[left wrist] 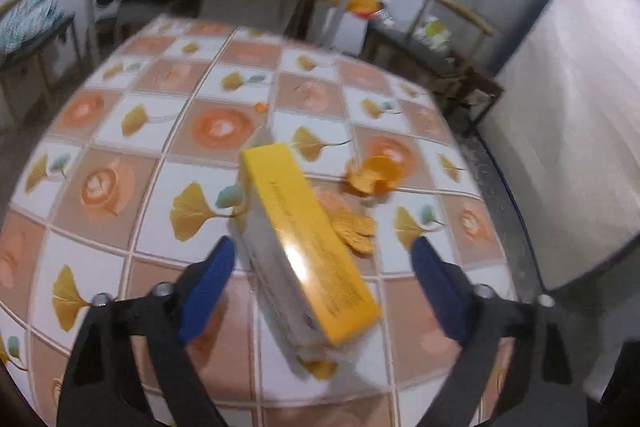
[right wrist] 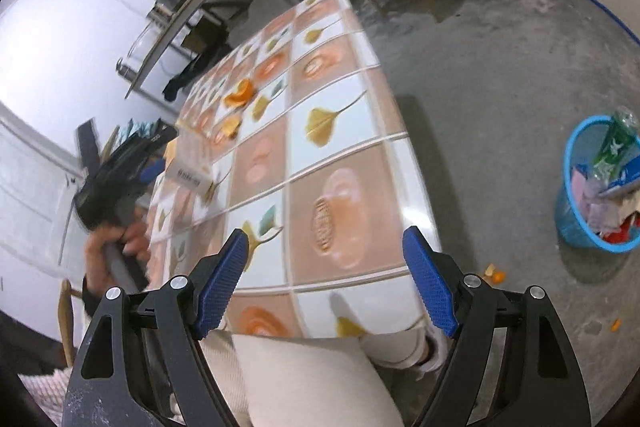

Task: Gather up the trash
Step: 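Move both tools back toward the table, then grasp the orange peel with the right tool while the left tool grasps the yellow-white medicine box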

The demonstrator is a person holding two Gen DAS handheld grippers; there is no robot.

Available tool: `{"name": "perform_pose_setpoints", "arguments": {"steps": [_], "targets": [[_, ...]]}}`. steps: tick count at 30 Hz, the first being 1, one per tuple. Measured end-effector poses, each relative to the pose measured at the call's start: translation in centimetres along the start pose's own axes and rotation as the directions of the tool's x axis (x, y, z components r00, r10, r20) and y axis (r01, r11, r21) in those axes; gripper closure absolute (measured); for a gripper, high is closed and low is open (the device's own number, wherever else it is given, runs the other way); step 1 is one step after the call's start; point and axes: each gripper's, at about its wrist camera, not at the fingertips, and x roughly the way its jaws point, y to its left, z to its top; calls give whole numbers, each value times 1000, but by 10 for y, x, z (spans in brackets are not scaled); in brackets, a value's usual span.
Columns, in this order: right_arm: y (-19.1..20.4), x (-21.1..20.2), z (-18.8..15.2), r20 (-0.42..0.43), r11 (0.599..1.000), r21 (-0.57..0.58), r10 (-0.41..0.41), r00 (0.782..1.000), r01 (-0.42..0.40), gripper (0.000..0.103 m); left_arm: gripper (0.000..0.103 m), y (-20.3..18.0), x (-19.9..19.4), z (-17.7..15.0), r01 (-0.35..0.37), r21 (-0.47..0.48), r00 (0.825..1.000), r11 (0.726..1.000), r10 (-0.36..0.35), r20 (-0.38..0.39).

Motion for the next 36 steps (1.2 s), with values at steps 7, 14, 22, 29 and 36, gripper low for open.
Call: {"name": "perform_pose_setpoints", "arguments": {"steps": [7,14,22,29,36], "targets": [[10,10,1,-55,1000,-17,13,998,-14,27,41,62,-26,-30,192,-189,978,963,-205,-47],[57,35,29,-88,991,-127,27,996,-38,27,42,112,-56,-73,205,-256,973,945,-225,-51],[131,99,67,-122,952,-296,45,991,-80,29,42,133,-71,-84,214,-228,976,950,-219,2],[157,171,100,-142,940,-341,-21,990,-29,52,42,126,-72,-80,226,-128,974,966,-223,32],[166,213,108,-121,896,-430,-181,976,113,68,42,118,-62,-75,207,-66,978,976,-206,29]]}}
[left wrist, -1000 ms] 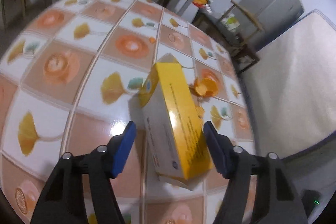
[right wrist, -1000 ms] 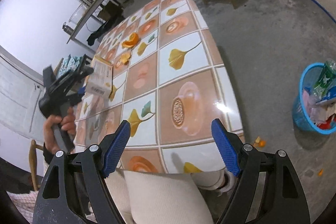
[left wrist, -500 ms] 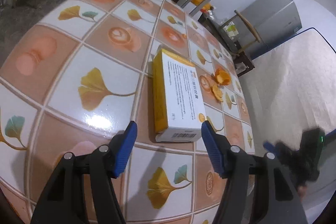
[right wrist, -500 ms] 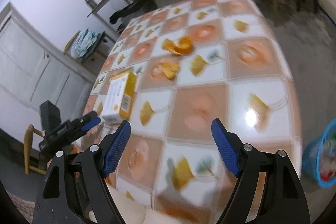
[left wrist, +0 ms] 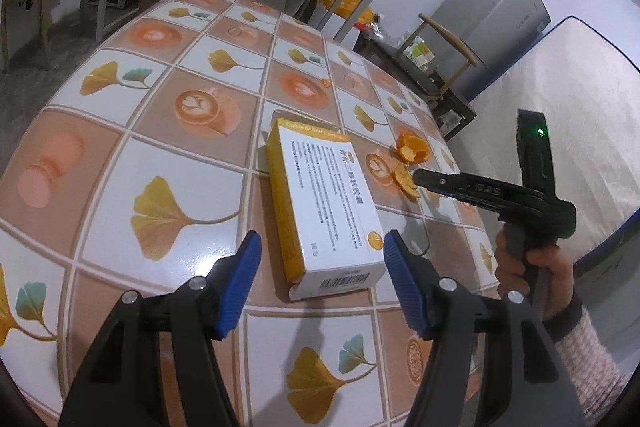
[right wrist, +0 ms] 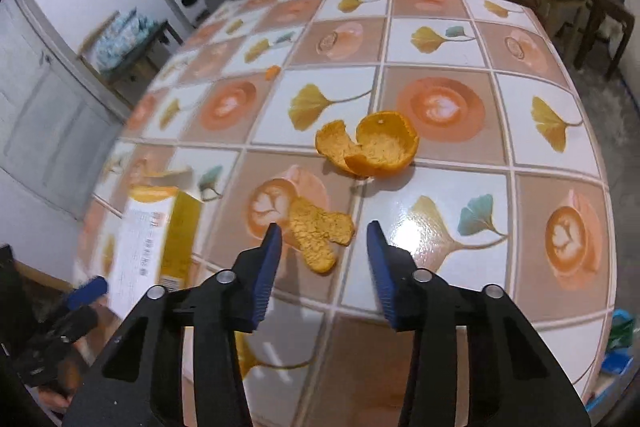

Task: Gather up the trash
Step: 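Grasp the orange peel with the right tool while the left tool grasps the yellow-white medicine box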

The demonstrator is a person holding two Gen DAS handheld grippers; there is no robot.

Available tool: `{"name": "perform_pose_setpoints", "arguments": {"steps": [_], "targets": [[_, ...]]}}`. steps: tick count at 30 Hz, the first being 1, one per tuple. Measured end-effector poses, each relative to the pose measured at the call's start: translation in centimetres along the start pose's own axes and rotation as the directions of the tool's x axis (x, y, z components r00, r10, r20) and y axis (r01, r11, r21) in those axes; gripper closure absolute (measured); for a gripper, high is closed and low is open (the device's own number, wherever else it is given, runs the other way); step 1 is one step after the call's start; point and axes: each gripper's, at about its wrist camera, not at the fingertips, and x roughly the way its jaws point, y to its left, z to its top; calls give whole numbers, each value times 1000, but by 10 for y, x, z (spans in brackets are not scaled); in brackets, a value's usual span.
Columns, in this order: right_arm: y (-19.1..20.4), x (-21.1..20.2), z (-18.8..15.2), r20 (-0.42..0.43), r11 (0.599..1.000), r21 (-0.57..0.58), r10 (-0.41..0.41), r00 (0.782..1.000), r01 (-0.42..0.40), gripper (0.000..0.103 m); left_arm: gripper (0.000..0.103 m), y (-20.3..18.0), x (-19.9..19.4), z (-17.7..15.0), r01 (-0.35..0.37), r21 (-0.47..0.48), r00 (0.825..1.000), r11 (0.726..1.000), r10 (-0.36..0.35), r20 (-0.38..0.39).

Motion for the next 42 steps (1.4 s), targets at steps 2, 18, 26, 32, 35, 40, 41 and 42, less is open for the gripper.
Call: {"name": "perform_pose_setpoints", "arguments": {"steps": [2,18,26,32,35,40,41,42], "targets": [[3,6,-2,-12,999,-29,-36,999,36,73,42,-1,3,0,0,11,1000,1000,0,-4],[23,-28,-1,102,989,-111,-88,991,99,103,42,0,4,-1,4,30,1000,1000,-4,5],[12,-53,31,200,995,-55,-71,977,83,103,42,2,3,1,1,20,1000,1000,-1,5],[-15,-19,40,111,996,3,-88,990,88,93,42,1,3,0,8,21,1000,1000,-7,-1],[-19,-19,37,121,995,15,-99,988,98,79,42,1,3,1,10,25,1000,1000,-10,-2],[-30,-15,39,92,998,55,-44,995,39,63,42,1,2,0,14,23,1000,1000,-14,-5],[-34,-10,40,68,997,76,-13,998,8,61,42,0,2,0,14,25,1000,1000,-14,-6],[-37,-7,41,55,996,94,5,998,-11,61,42,0,2,0,13,26,1000,1000,-13,-7]]}}
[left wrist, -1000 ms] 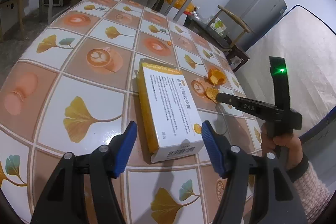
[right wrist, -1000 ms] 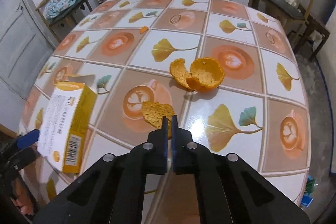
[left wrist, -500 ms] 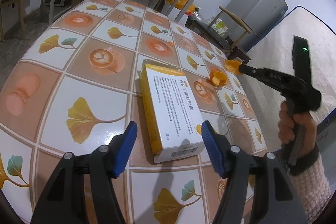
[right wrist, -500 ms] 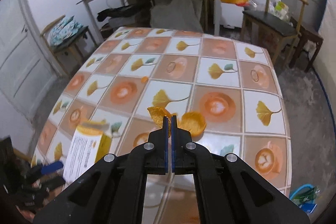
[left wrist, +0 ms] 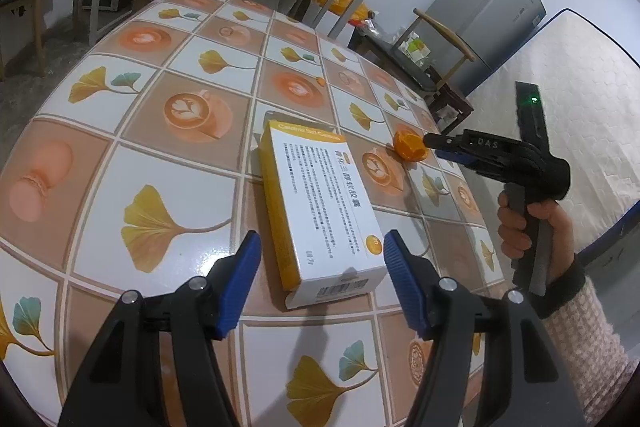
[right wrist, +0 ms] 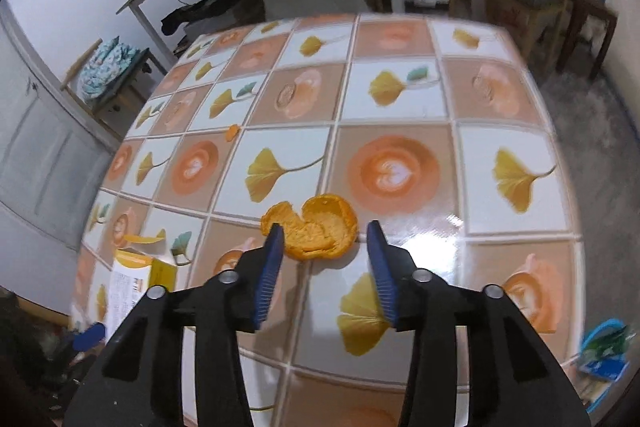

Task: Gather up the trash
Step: 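Grasp the orange peel with the right tool while the left tool grasps the yellow-white medicine box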

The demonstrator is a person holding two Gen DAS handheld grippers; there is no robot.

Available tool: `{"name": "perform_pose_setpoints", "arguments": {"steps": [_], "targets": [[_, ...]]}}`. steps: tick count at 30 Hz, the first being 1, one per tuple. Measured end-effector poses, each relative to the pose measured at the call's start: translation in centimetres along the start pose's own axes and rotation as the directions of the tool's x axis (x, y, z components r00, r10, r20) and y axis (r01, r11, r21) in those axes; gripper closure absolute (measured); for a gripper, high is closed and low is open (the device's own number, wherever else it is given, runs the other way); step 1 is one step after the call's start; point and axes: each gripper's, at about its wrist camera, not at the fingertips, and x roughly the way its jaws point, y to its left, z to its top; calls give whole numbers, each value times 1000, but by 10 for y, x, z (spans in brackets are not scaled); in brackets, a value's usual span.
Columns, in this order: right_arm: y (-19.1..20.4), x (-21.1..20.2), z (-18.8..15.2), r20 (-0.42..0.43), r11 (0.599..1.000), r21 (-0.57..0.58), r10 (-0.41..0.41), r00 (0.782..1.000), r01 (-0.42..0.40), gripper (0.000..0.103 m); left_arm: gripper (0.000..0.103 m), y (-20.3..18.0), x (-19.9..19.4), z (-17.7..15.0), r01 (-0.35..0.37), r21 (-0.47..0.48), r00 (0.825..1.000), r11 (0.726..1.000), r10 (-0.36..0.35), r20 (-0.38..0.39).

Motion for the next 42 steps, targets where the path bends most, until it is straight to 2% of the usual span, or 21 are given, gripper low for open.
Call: {"name": "perform_pose_setpoints", "arguments": {"steps": [4,6,8,9,10,17,22,27,32,36,38,41,42], "targets": [[-14,15,4,-49,995,89,54,997,-50,61,42,-1,0,-1,-2,0,1000,1000,2,-5],[-18,20,4,-61,989,128,88,994,-80,73,42,-2,0,-1,-4,3,1000,1000,4,-6],[-19,21,4,-64,985,151,96,993,-86,78,42,-1,0,-1,-9,3,1000,1000,9,-9],[-20,20,4,-61,984,158,91,994,-81,92,42,-1,1,-1,-11,2,1000,1000,11,-10],[-21,20,3,-68,984,163,89,994,-77,100,42,-1,1,-1,-14,0,1000,1000,14,-13],[-37,14,-11,-91,956,261,162,983,-134,101,42,-3,2,-1,-25,2,999,1000,25,-26],[-45,-2,-34,-109,925,320,251,962,-205,101,42,-7,5,-2,-30,4,998,1000,31,-46],[-51,-23,-70,-121,904,344,310,943,-253,101,42,-8,13,-2,-37,-18,996,999,36,-84],[-56,-37,-103,-134,899,357,318,938,-254,101,38,-12,22,3,-70,-27,991,997,67,-113],[-62,-46,-117,-115,884,380,337,934,-272,101,21,-22,27,11,-110,-9,987,994,108,-122],[-64,-49,-124,-103,880,384,340,935,-278,101,16,-30,34,17,-147,25,980,989,149,-129],[-67,-51,-133,-93,874,396,345,934,-283,101,16,-40,44,21,-235,101,961,967,247,-127],[-69,-52,-135,-88,869,402,350,933,-288,101,16,-44,48,21,-271,133,949,953,288,-127]]}}
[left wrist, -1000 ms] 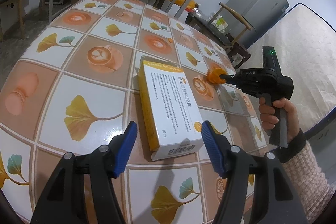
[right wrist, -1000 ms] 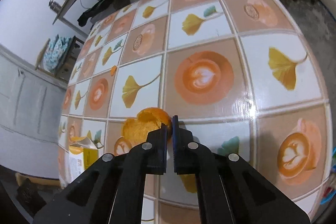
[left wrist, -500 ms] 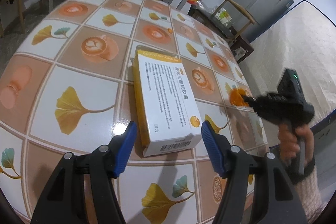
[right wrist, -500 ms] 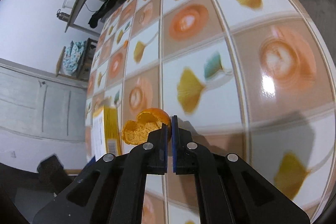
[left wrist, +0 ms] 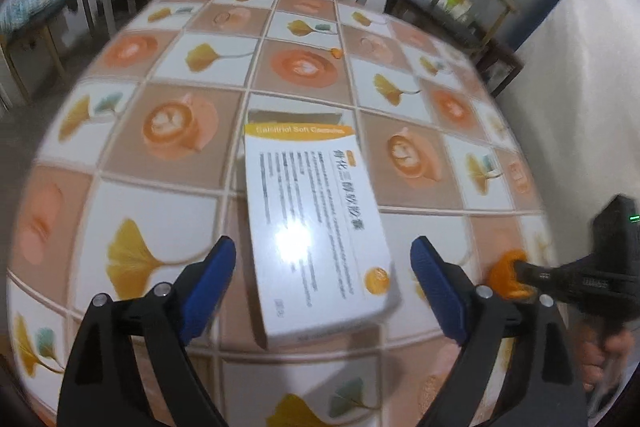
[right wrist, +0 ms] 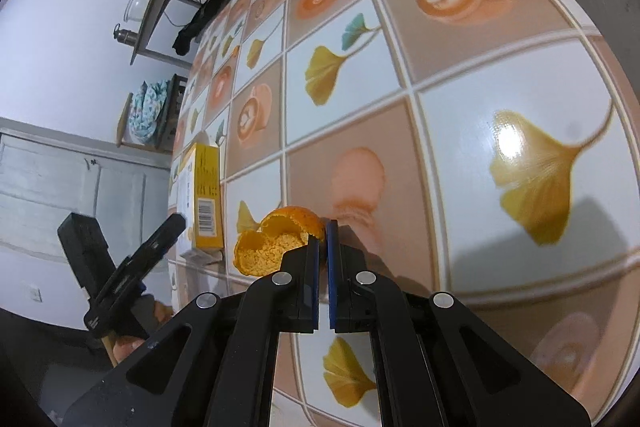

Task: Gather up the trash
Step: 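Grasp the orange peel with the right tool while the left tool grasps the yellow-white medicine box, then lift the medicine box with the left tool while the right tool holds the orange peel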

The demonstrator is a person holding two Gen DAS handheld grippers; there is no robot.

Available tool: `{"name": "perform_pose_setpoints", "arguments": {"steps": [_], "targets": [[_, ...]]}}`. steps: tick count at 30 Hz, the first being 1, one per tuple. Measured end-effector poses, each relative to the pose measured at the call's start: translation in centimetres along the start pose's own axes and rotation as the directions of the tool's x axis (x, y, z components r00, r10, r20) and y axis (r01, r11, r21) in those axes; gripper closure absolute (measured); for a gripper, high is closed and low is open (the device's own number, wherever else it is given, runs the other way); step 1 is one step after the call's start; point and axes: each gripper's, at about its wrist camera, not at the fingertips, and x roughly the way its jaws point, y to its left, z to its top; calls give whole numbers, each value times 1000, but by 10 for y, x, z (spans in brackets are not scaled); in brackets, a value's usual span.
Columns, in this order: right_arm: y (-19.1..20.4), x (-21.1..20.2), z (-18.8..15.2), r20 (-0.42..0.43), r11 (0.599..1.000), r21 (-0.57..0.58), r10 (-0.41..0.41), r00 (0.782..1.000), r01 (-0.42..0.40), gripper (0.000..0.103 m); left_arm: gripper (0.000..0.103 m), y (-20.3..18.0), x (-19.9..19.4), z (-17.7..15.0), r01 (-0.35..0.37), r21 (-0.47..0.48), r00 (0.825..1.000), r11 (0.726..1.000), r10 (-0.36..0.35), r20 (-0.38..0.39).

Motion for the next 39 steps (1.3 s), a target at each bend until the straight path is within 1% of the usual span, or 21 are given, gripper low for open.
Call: {"name": "perform_pose_setpoints", "arguments": {"steps": [2,8,12,18,22,24,27,29,39], "targets": [[-4,-3,-3,8,1000,15,17,1000,-17,101,16,-4,2,0,-65,33,998,997,65,1],[-12,-6,-11,22,999,35,36,999,-37,101,16,-14,1,-2,-120,86,993,989,119,23],[-12,-8,-14,31,998,41,41,999,-42,101,16,-20,4,0,-119,94,993,988,119,1],[-17,-16,-19,42,997,49,52,998,-54,101,16,-31,13,-4,-132,134,990,982,137,-29],[-20,-20,-23,48,997,53,54,997,-57,101,17,-33,13,-7,-142,140,989,980,145,-15],[-21,-22,-25,49,997,54,54,997,-56,101,26,-33,11,-8,-145,134,989,980,146,-2],[-20,-24,-25,54,997,54,53,997,-56,101,27,-32,6,-10,-135,114,991,984,135,10],[-18,-24,-24,61,997,57,53,997,-57,101,27,-35,2,-12,-139,118,990,983,136,26],[-18,-30,-26,75,995,65,66,995,-71,101,28,-61,-27,-32,-140,195,989,971,126,84]]}}
